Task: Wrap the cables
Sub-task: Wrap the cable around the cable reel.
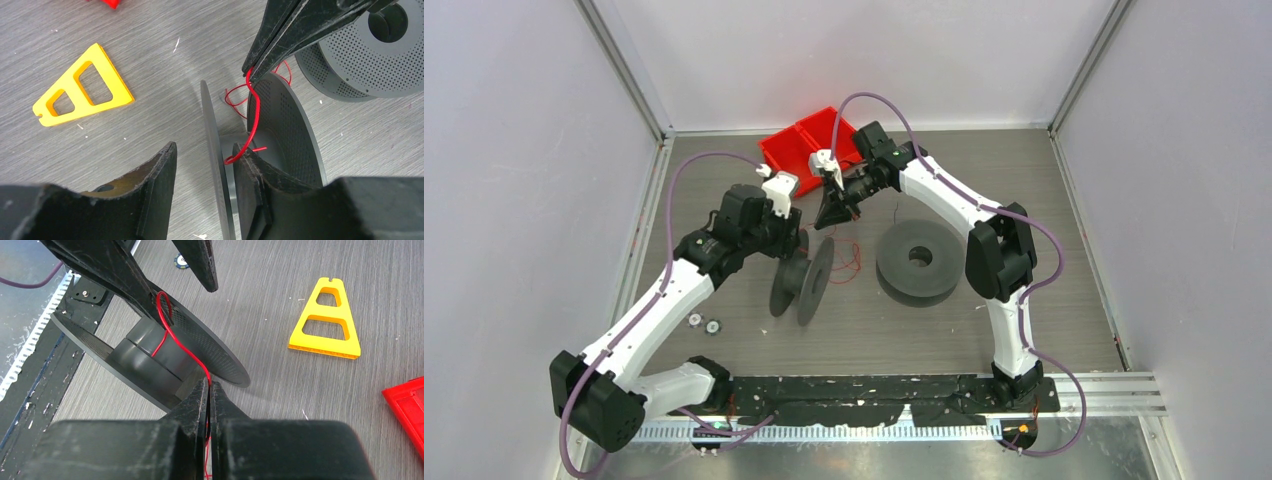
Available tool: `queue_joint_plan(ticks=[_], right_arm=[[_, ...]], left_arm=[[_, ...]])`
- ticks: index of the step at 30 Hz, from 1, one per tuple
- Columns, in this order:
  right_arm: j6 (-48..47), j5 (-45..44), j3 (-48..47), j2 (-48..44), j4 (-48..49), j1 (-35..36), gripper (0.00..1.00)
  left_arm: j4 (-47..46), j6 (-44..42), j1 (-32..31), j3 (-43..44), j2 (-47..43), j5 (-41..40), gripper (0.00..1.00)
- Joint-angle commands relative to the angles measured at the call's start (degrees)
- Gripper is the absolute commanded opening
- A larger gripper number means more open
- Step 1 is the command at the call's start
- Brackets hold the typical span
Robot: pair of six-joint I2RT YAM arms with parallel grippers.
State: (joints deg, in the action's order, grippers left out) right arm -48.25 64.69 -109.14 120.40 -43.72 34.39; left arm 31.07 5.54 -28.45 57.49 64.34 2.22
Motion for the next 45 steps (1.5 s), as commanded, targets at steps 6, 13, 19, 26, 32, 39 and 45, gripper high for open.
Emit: queue_joint_plan(ticks=[6, 13, 19, 26, 32, 39, 45], right_arm=[[-0.6, 1.1, -0.7, -1.7, 1.1, 0.4, 0.05], [-0.7, 0.7, -0.8, -1.7, 1.3, 0.4, 0.06], [-0.7, 0.4, -0.7, -1.6, 1.3, 0.3, 0.07], [-0.4, 0.2, -0.4, -1.9, 1.4, 0.2, 0.07], [4.5, -4.1, 3.4, -5.3, 4.9, -0.2, 0.37], [19.7, -11.2, 25.8, -21.3, 32.5, -0.4, 0.69], [34.0, -16.2, 44.1, -29.7, 63.0, 0.0, 0.78]], left_arm=[[-2.8, 0.7, -0.2, 0.1, 0.1, 1.2, 0.36], [-0.3, 0.1, -0.2, -0.4, 0.4, 2.4, 0.14], [1.3, 0.9, -0.3, -1.4, -0.3, 1.7, 0.18], [1.1, -0.6, -0.2, -1.8, -1.2, 1.6, 0.00], [3.7, -3.8, 0.8, 2.7, -3.3, -0.3, 0.00], [14.8, -4.9, 5.5, 15.8, -4.8, -1.4, 0.00], [18.5, -4.3, 6.2, 22.9, -8.5, 3.7, 0.00]])
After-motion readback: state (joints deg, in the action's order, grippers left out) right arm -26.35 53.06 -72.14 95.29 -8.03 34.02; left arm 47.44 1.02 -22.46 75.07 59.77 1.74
